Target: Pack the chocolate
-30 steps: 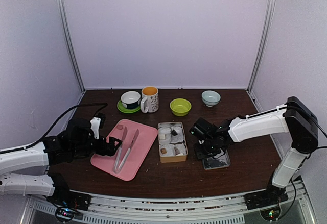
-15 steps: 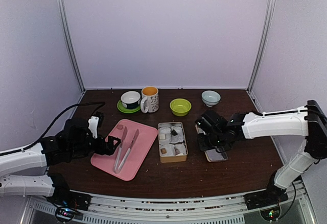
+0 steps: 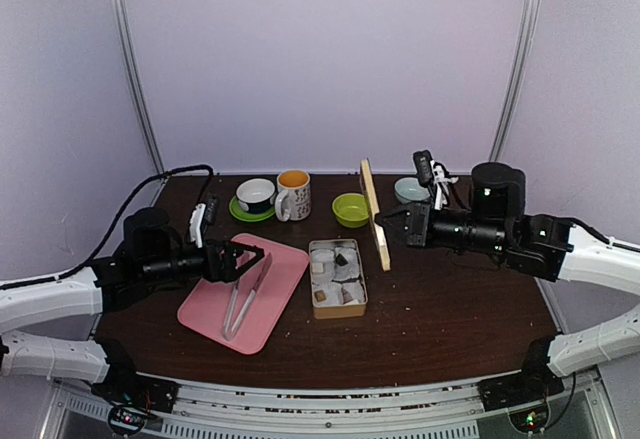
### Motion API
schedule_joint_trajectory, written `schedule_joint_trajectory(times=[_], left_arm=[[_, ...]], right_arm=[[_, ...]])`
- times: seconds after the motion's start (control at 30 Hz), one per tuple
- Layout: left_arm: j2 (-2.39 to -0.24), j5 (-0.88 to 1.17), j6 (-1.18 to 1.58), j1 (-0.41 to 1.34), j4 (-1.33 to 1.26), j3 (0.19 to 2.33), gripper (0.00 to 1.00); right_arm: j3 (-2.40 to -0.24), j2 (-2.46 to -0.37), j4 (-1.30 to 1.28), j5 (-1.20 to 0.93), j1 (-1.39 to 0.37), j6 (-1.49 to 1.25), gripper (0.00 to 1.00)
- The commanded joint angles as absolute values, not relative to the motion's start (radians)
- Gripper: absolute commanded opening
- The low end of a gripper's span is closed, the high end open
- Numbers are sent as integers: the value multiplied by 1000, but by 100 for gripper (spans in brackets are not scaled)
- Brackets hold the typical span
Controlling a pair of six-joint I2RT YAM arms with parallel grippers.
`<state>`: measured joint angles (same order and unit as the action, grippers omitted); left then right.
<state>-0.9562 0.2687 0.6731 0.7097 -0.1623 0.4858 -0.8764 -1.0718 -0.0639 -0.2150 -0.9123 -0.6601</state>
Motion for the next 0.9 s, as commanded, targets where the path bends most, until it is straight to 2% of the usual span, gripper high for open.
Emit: schedule_joint_trajectory(times=[0.0, 0.13, 0.33, 0.53, 0.87], left_arm=[[-1045, 526, 826, 704, -586, 572, 95], [-1133, 635, 941, 707, -788, 636, 91], [-1215, 666, 1066, 712, -964, 693, 92], [-1254, 684, 1042, 758, -940, 762, 85], [-1298, 673, 1005, 780, -863, 798, 82]], right_arm=[[-865, -1057, 264, -455, -916, -756, 0], [-864, -1072, 485, -534, -918, -871, 0], [-900, -1144, 717, -607, -918, -1039, 0], [-927, -1211, 829, -632, -933, -1119, 0], [-947, -1250, 867, -654, -954, -1130, 0]])
